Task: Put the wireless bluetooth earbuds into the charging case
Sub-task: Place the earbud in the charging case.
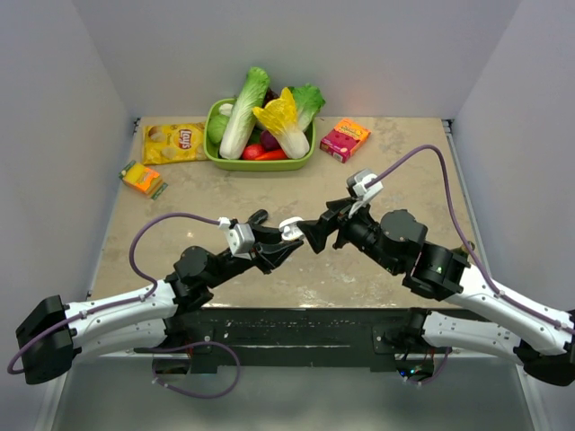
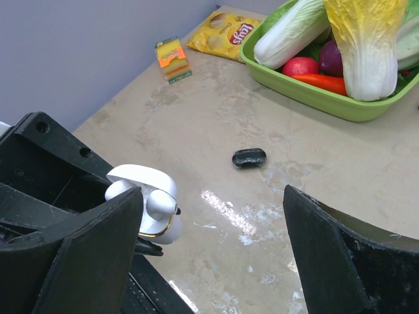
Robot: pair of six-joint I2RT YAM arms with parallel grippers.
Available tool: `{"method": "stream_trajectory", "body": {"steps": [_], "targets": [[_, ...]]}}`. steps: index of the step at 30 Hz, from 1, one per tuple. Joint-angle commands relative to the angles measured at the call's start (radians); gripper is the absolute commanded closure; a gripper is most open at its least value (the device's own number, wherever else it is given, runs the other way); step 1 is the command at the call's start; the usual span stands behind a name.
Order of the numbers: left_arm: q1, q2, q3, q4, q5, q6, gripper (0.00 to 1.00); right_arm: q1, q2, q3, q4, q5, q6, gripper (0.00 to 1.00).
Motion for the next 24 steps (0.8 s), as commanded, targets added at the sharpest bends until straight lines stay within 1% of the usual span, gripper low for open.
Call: {"method": "stream_trajectory", "body": {"steps": [1, 9, 17, 21, 24], "targets": [[-0.006, -0.015, 0.01, 0.06, -0.004, 0.012, 1.0, 0.002, -0.021, 0.017, 0.004, 0.031, 0.016, 0.1], [-0.006, -0.006, 0.006, 0.063, -0.007, 0.009, 1.0, 0.002, -0.045, 0.04, 0.01, 0.047, 0.016, 0.09], [-0.006, -0.017, 0.006, 0.06, -0.008, 0.012, 1.0, 0.002, -0.054, 0.043, -0.053, 0.149, 0.023, 0.09], [-0.006, -0.02, 0.003, 0.059, -0.01, 0.012, 1.0, 0.002, -0.044, 0.049, -0.085, 0.183, 0.034, 0.09], [-0.006, -0.022, 0.002, 0.057, -0.01, 0.014, 1.0, 0.002, -0.041, 0.048, -0.086, 0.18, 0.037, 0.09]]}}
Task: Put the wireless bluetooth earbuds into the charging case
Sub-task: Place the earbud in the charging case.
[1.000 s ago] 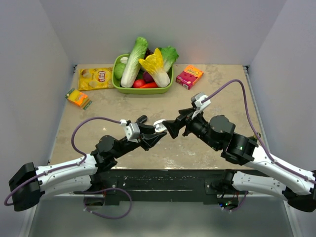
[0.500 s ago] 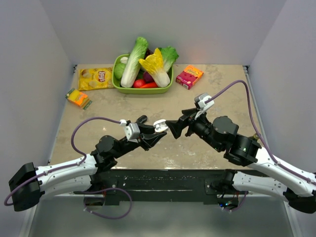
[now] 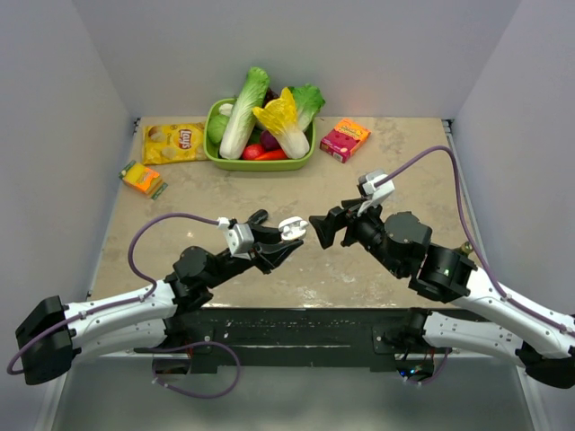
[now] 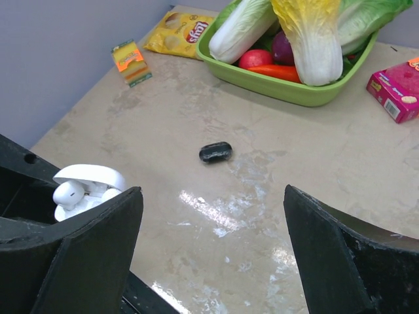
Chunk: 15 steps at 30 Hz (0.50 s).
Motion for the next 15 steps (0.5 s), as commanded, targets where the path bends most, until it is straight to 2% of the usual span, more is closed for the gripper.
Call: {"method": "stream_trajectory", "body": {"steps": [1, 15], "targets": [[-0.006, -0.019, 0.002, 0.057, -0.012, 0.012, 1.0, 0.002, -0.005, 0.044, -0.005, 0.042, 0.02, 0.09], [-0.006, -0.012, 0.005, 0.061, -0.02, 0.017, 1.0, 0.002, 0.001, 0.032, 0.026, -0.079, 0.015, 0.1]]}}
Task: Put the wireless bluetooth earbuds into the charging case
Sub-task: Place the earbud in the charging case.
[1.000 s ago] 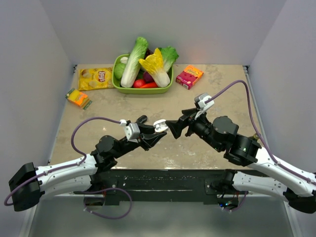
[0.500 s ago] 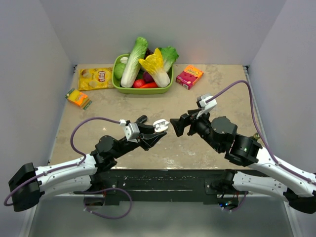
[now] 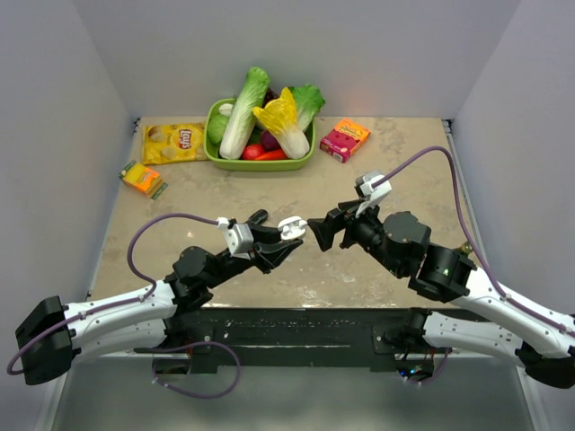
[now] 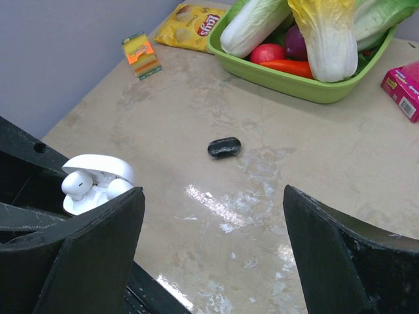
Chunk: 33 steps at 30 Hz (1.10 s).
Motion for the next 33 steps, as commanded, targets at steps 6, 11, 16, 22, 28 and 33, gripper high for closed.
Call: {"method": "stream_trajectory", "body": {"steps": [6, 11, 16, 22, 28, 33], "targets": [[-0.006, -0.009, 0.005, 0.056, -0.027, 0.016, 1.0, 0.002, -0.018, 0.021, 0.042, -0.078, 0.014, 0.11], [-0.006, -0.001, 0.01, 0.056, -0.03, 0.018, 1.0, 0.003, -0.03, 0.006, 0.064, -0.122, 0.017, 0.11], [-0.006, 0.01, 0.016, 0.039, -0.041, 0.021, 1.0, 0.002, -0.076, -0.02, 0.111, -0.162, 0.015, 0.11], [-0.006, 0.025, 0.019, 0.016, -0.039, 0.01, 1.0, 0.002, -0.058, 0.021, 0.078, -0.188, 0.064, 0.1], [-0.006, 0.055, 0.029, 0.006, -0.03, -0.014, 1.0, 0.002, 0.019, 0.076, 0.042, -0.219, 0.164, 0.08], [-0.006, 0.083, 0.042, 0.0, -0.025, -0.019, 1.0, 0.002, 0.037, 0.072, 0.024, -0.196, 0.182, 0.07]]}}
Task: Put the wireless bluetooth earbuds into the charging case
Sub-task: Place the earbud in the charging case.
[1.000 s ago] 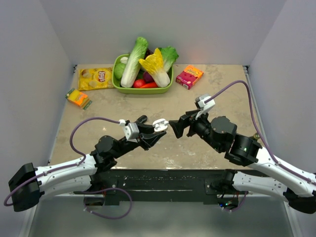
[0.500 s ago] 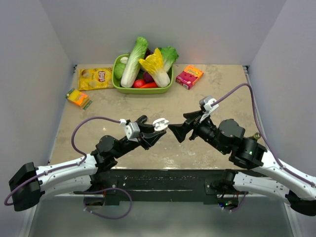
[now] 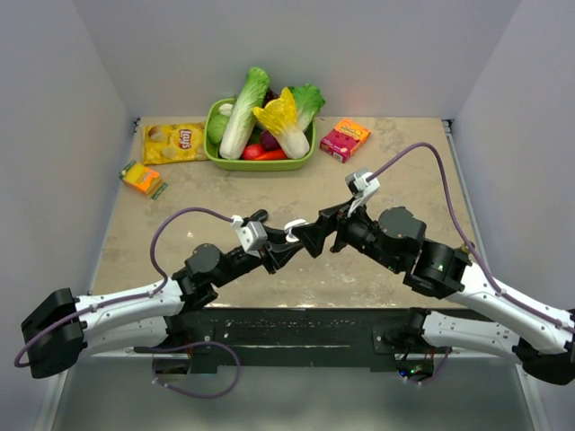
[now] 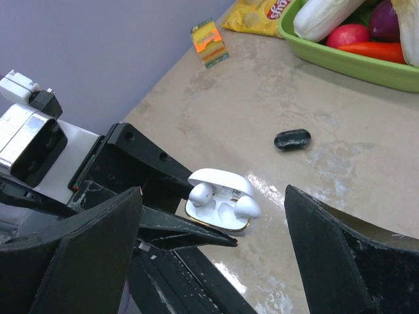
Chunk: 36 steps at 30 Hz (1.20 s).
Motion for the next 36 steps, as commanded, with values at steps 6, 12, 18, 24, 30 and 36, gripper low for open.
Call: {"method": "stream_trajectory", "body": {"steps": [6, 12, 18, 24, 30, 36], "targets": [[-0.006, 0.022, 0.047, 0.035, -0.001, -0.015, 1.0, 0.001, 0.009, 0.023, -0.007, -0.007, 0.055, 0.07], [-0.006, 0.028, 0.05, 0.046, -0.001, -0.016, 1.0, 0.002, 0.03, 0.009, 0.0, -0.016, 0.059, 0.07], [-0.006, 0.025, 0.05, 0.045, -0.001, -0.016, 1.0, 0.002, 0.047, 0.0, -0.002, -0.014, 0.067, 0.07], [-0.006, 0.024, 0.05, 0.048, -0.011, -0.013, 1.0, 0.001, 0.056, -0.005, 0.004, -0.028, 0.072, 0.07], [-0.006, 0.027, 0.047, 0.052, -0.023, -0.012, 1.0, 0.001, 0.056, -0.014, 0.004, -0.044, 0.081, 0.08], [-0.005, 0.033, 0.048, 0.054, -0.043, -0.01, 1.0, 0.001, 0.05, -0.02, 0.012, -0.041, 0.085, 0.08]]}}
